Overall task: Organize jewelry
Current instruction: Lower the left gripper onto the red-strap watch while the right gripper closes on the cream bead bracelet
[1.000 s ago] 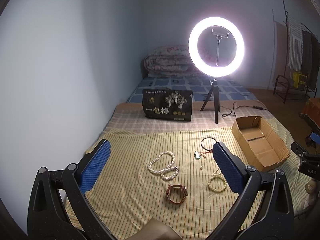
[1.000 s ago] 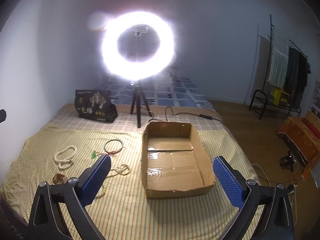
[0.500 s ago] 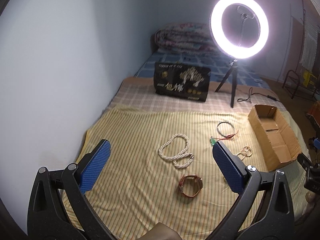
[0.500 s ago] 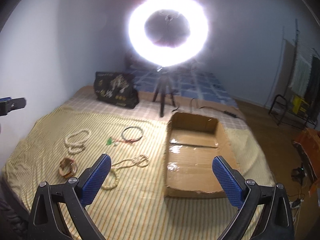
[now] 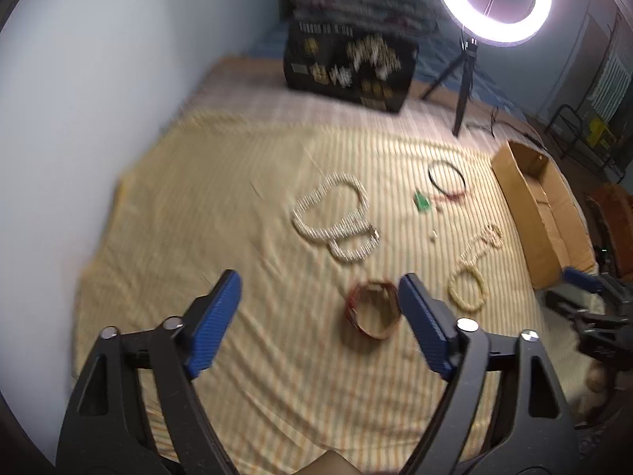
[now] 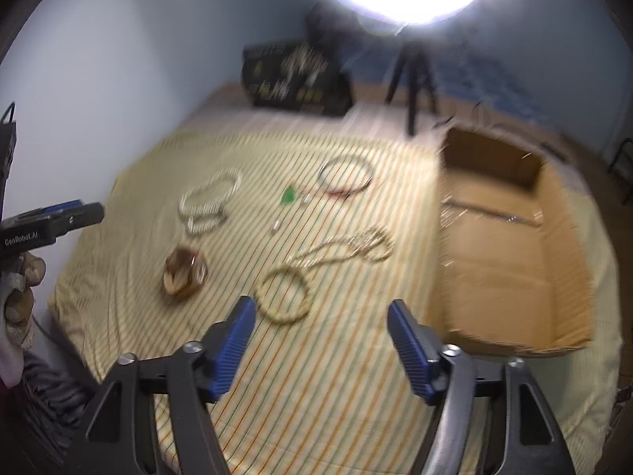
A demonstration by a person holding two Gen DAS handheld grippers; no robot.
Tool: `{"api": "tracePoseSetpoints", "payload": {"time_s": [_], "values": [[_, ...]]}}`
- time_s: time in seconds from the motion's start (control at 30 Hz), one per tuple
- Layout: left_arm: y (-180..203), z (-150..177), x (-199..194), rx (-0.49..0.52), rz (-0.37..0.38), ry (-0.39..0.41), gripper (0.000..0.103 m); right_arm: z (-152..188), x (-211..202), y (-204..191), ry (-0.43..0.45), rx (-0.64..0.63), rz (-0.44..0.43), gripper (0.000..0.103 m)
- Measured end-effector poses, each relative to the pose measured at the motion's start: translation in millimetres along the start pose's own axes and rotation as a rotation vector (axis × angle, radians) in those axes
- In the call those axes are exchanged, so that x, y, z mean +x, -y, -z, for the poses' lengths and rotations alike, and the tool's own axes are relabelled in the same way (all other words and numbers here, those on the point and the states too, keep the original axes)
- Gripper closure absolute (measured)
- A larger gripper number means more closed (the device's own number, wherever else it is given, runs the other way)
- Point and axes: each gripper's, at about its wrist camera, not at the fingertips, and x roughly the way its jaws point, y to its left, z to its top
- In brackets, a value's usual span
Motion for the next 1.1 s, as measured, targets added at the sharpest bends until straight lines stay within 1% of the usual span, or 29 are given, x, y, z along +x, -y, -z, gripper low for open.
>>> {"api": "tracePoseSetpoints", "payload": {"time_s": [0.03, 0.07, 0.13, 0.17, 0.23, 0.33, 0.4, 0.5, 0.57, 0.67, 0.77, 0.83, 1.1], "values": [[1, 2, 4, -0.008, 0.013, -0.019, 0.028, 0, 11, -3, -0.047, -0.001, -0.022, 0.044], [1, 3, 10, -0.018, 0.038, -0.048, 0.028, 0, 18, -4, -0.078, 0.004, -0.040, 0.045], [4, 6, 18, -0.020, 0.052, -0.079, 0.029, 0, 32, -5, -0.130, 0.019, -0.064, 0.052], [5, 7, 24, -0.020, 0.054, -0.098, 0.029, 0, 36, -6, -0.142, 0.023, -0.068, 0.054], [7, 8, 35, -0.033, 0.054, -0.135, 0.034, -2, 45, -7, -0.169, 0.029, -0.069, 0.060], [2, 11, 52, -0.084, 0.059, -0.196, 0.036, -3, 58, -5, -0.188, 0.035, -0.056, 0.063], [1, 13, 59, -0.098, 0.056, -0.214, 0.036, -3, 64, -2, -0.196, 0.047, -0.058, 0.065], [5, 17, 68, -0.089, 0.051, -0.234, 0.039, -3, 75, 2, -0.212, 0.068, -0.082, 0.067], [8, 19, 73, -0.083, 0.052, -0.250, 0.040, -2, 80, 2, -0.217, 0.066, -0.076, 0.068], [9, 22, 81, -0.082, 0.049, -0.274, 0.047, -3, 87, 3, -0.224, 0.066, -0.064, 0.070], [9, 24, 87, -0.087, 0.044, -0.291, 0.048, -6, 91, 3, -0.227, 0.069, -0.058, 0.071], [10, 25, 91, -0.088, 0.041, -0.301, 0.052, -8, 93, 2, -0.230, 0.061, -0.047, 0.071], [6, 27, 105, -0.095, 0.025, -0.327, 0.056, -10, 106, -2, -0.252, 0.049, -0.026, 0.072]]}}
